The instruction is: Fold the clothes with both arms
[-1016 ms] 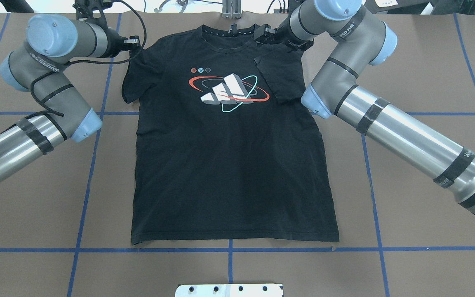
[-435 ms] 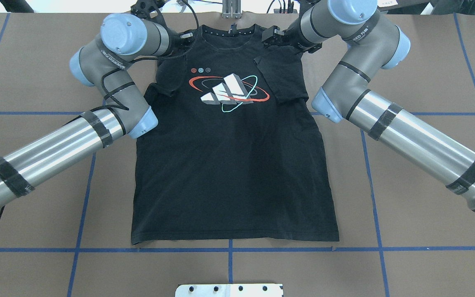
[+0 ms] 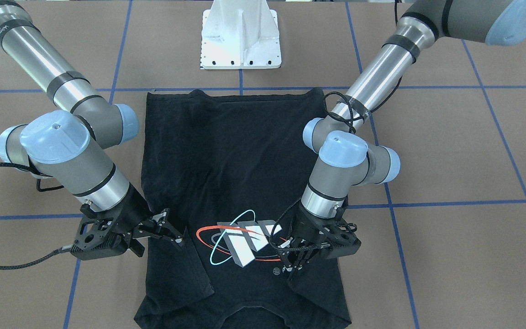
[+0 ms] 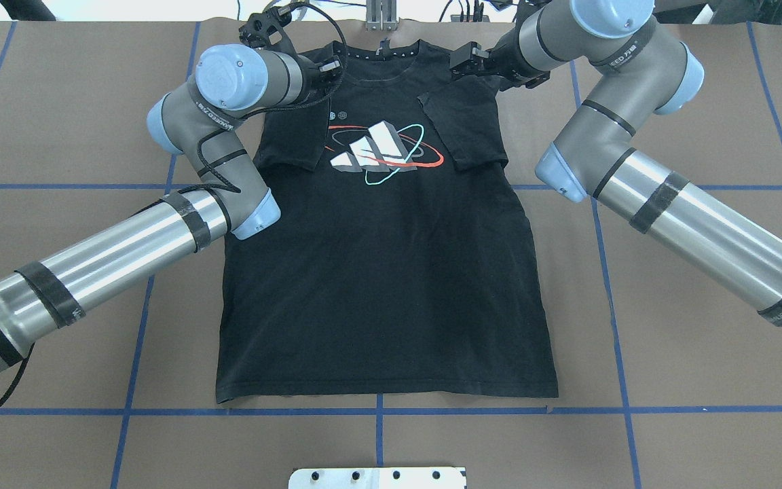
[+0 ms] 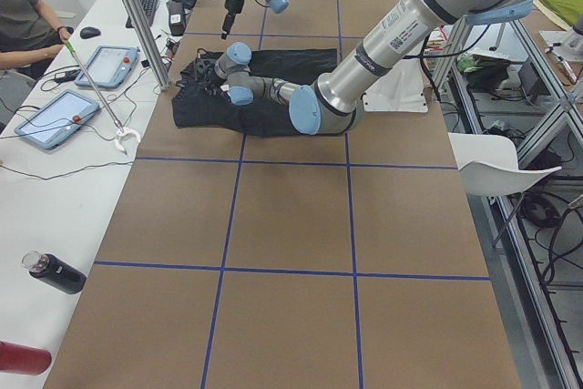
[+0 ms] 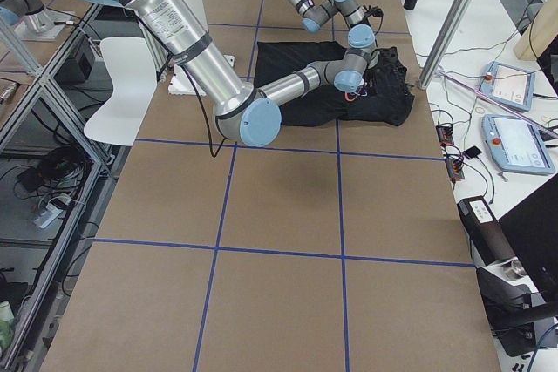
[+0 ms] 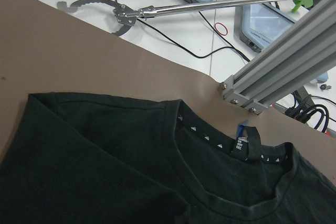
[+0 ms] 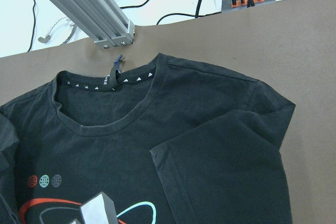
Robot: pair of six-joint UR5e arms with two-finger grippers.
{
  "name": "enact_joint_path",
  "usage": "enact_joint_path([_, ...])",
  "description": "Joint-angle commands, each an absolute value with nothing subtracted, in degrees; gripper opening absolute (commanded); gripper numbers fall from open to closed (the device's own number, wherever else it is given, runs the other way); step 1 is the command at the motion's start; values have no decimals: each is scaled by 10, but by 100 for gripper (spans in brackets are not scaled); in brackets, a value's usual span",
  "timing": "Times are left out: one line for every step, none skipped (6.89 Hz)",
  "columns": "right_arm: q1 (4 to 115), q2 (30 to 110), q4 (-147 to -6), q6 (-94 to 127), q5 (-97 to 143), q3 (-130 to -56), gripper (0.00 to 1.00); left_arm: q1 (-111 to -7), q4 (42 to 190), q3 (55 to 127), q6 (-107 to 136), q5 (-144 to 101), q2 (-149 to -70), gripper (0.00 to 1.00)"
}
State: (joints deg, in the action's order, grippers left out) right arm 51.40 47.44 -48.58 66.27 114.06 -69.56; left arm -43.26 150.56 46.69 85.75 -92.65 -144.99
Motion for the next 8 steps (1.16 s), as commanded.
enact_joint_path([514,477,-486,663,1141,-699,100,-430,1518,475,858,-924,-1445,100])
enact_joint_path([515,477,-486,666,1143,-699,100,-434,1545,487,860,-926,-1444,100])
enact_joint_path([515,478,-486,669,1168,-707,100,-439,1546,547,858,-948,-1407,100])
enact_joint_path([516,491,-491,685,1195,-736,100,-444,1536,662,858,-997,-1339,100])
enact_joint_path([516,528,-494,713,1224,-785,100,-445,1492,767,860,-1042,-1279,100])
enact_joint_path([515,571,-516,733,1243,-844,100,-446,1412,888,860,-1061,-1214,100])
enact_joint_path([504,603,-571,744,1251,-909,100,-446,1345,996,860,-1083,-1157,100])
enact_joint_path([488,614,-628,746,1273,-949,99,-446,1333,1038,870,-1091,-1120,100])
